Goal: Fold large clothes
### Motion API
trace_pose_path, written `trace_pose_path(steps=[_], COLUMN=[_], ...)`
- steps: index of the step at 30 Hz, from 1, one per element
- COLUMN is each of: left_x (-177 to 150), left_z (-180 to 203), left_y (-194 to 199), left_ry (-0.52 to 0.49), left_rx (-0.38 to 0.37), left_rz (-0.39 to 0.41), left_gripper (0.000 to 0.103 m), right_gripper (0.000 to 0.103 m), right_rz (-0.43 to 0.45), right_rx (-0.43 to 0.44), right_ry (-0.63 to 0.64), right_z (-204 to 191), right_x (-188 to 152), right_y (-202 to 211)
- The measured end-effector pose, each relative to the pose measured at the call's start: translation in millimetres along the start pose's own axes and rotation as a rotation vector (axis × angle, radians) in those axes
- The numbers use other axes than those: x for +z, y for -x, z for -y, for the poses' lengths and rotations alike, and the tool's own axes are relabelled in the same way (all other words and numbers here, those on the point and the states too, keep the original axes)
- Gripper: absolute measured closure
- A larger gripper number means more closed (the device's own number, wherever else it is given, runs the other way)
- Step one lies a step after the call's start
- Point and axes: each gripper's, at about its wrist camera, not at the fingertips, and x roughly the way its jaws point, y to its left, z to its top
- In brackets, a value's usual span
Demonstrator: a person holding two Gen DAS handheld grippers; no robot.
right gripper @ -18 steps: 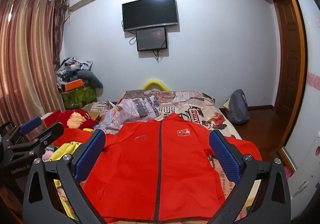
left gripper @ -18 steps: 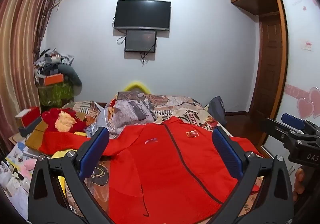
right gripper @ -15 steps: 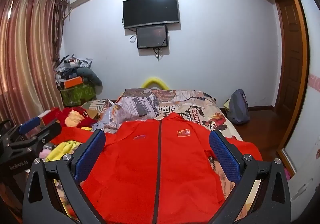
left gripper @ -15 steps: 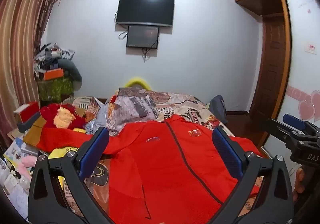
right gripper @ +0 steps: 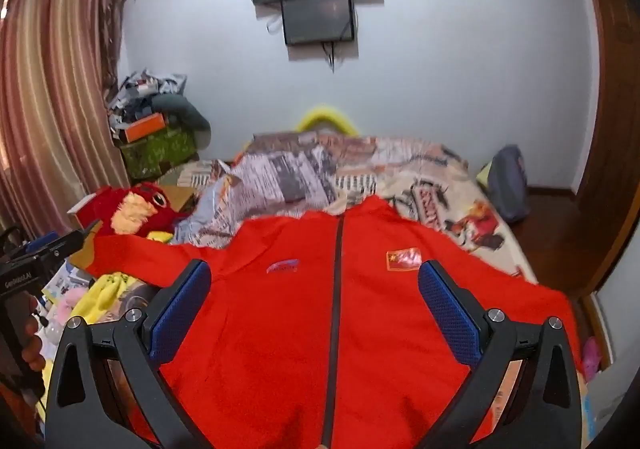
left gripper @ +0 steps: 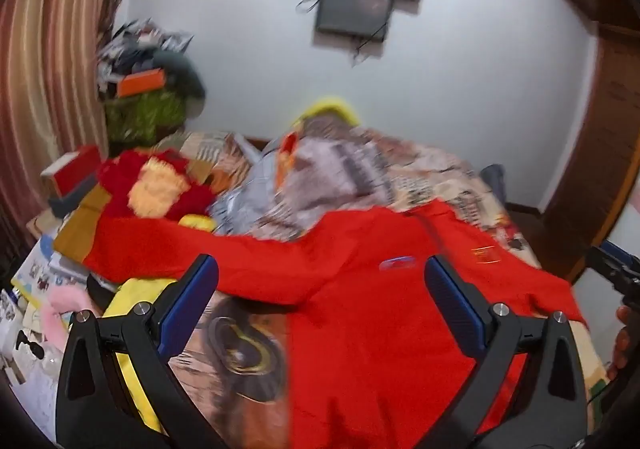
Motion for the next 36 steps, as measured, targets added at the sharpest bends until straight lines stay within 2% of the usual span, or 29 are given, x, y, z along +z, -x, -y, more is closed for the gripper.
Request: trace_pose_path(steps=[3, 4, 8, 12, 16, 21, 27, 29, 31, 35, 36], left_x=[-2.1, -4.4, -19.8, -41.4, -55.2, -66.2, -65.0, -64.9, -63.6, -57.8, -52.4], left_z=[-34.3, -48.6, -96.8, -141.6, -180.7, -231.8, -264.8, -273.4, -281.7, -292.6, -291.8], left_y=[-38.7, -52.1, -96.4, -133.8, -155.8, -173.0, -201.0, -212.3, -222.4, -228.2, -229.0], left_ry=[0.029, 0.059, 0.199, 0.335, 0.469, 0.648, 0.691, 0.698, 0.704, 0.738, 0.726], left_rx=[0.007, -0.009, -0.071, -0.109, -0.128, -0.197, -0.069, -0.027, 0.026, 0.079, 0.097], left_rz=[-0.083, -0.112, -0.231, -0.327, -0.361, -0.336, -0.331, -0.339, -0.350, -0.335, -0.335], left_gripper=[0.000, 0.000, 0.001, 0.012, 0.013, 0.019, 0.030, 0.037, 0.050, 0.064, 0.074], right_gripper=[0.000, 0.000, 0.000, 0.000, 0.000, 0.000, 0.000, 0.000, 0.000, 0.000, 0.000], right_rz=[-0.101, -0.153, -0.270, -0.359, -0.387, -0.409, -0.429, -0.429, -0.430, -0.426, -0.421], right_rx=[-0.011, -0.010, -0.036, -0.010, -0.027, -0.018, 0.022, 0.015, 0.006, -0.007, -0.008], right_ry=[0.009, 0.004, 0.024, -0.046, -0.086, -0.110, -0.147, -0.144, -0.135, -0.115, -0.111], right_z=[12.9, 20.7, 36.7, 49.4, 65.0, 61.0, 52.7, 52.7, 54.0, 49.0, 48.0], right_x=[0.4, -3.1, -10.0, -18.5, -23.1, -34.1, -36.9, -37.8, -37.8, -37.4, -35.8], right_y=[-39.0, -53.2, -94.9, -123.4, -139.2, -145.7, -152.8, -152.5, -151.8, -146.8, -145.2])
